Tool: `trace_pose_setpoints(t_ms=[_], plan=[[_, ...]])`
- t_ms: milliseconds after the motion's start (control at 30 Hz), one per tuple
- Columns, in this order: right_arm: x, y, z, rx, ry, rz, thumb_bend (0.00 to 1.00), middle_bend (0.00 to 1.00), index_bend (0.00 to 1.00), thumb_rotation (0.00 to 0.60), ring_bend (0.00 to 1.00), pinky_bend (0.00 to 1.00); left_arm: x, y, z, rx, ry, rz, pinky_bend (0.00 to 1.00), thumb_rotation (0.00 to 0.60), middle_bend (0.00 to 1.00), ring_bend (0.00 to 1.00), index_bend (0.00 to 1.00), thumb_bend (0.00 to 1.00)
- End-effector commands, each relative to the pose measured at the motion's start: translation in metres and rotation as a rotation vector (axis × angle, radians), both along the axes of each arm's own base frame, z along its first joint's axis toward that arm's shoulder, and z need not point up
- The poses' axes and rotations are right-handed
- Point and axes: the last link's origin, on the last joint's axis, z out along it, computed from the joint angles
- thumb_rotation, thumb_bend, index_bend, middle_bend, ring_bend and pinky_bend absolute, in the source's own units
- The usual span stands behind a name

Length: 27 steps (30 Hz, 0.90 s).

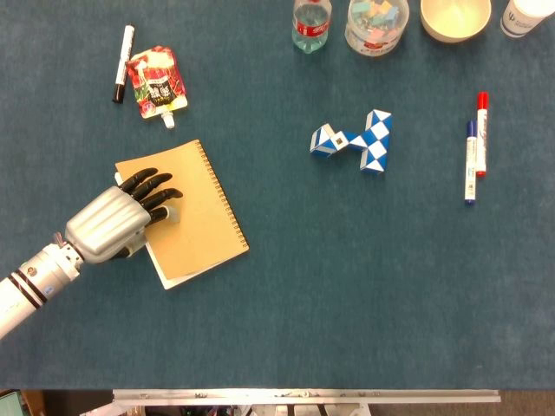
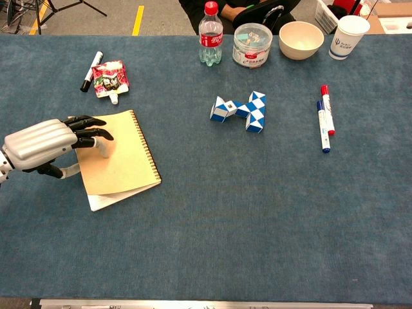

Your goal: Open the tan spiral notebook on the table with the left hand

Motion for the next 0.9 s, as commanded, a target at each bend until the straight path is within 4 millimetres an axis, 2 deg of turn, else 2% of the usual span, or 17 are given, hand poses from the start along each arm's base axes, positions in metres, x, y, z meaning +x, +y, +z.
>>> trace_pose_setpoints(t_ms=[33, 133, 267, 500, 733, 900], plan=[[-0.001, 0.0, 0.0, -0.003, -0.003, 0.001, 0.4, 0.28, 0.34, 0.6, 0.21, 0.31, 0.002, 0.001, 0.002, -0.001, 0.004, 0.013, 0.07, 0.6, 0.17, 0.05, 0.39, 0.44], [-0.002, -0.001, 0.0, -0.003, -0.005, 0.002, 0.4, 0.28, 0.34, 0.6, 0.21, 0.31, 0.004, 0.0, 0.003, -0.006, 0.007, 0.026, 0.07, 0.6, 0.2, 0.05, 0.46, 0.44], [-0.003, -0.001, 0.0, -0.006, -0.008, 0.005, 0.4, 0.28, 0.34, 0.6, 0.21, 0.31, 0.004, -0.002, 0.008, -0.006, 0.011, 0.038, 0.07, 0.6, 0.29, 0.1, 0.56, 0.44], [-0.003, -0.002, -0.001, -0.005, -0.014, 0.01, 0.39, 0.28, 0.34, 0.6, 0.21, 0.31, 0.001, -0.007, 0.02, 0.005, 0.041, 0.047, 0.07, 0.6, 0.3, 0.11, 0.62, 0.44], [-0.002, -0.004, -0.005, 0.002, -0.021, 0.02, 0.4, 0.28, 0.34, 0.6, 0.21, 0.31, -0.014, -0.012, 0.057, 0.057, 0.151, 0.06, 0.07, 0.6, 0.32, 0.11, 0.63, 0.44], [-0.001, -0.005, -0.008, 0.009, -0.028, 0.025, 0.39, 0.28, 0.34, 0.6, 0.21, 0.31, -0.017, -0.013, 0.085, 0.098, 0.228, 0.049, 0.07, 0.6, 0.32, 0.11, 0.63, 0.44]])
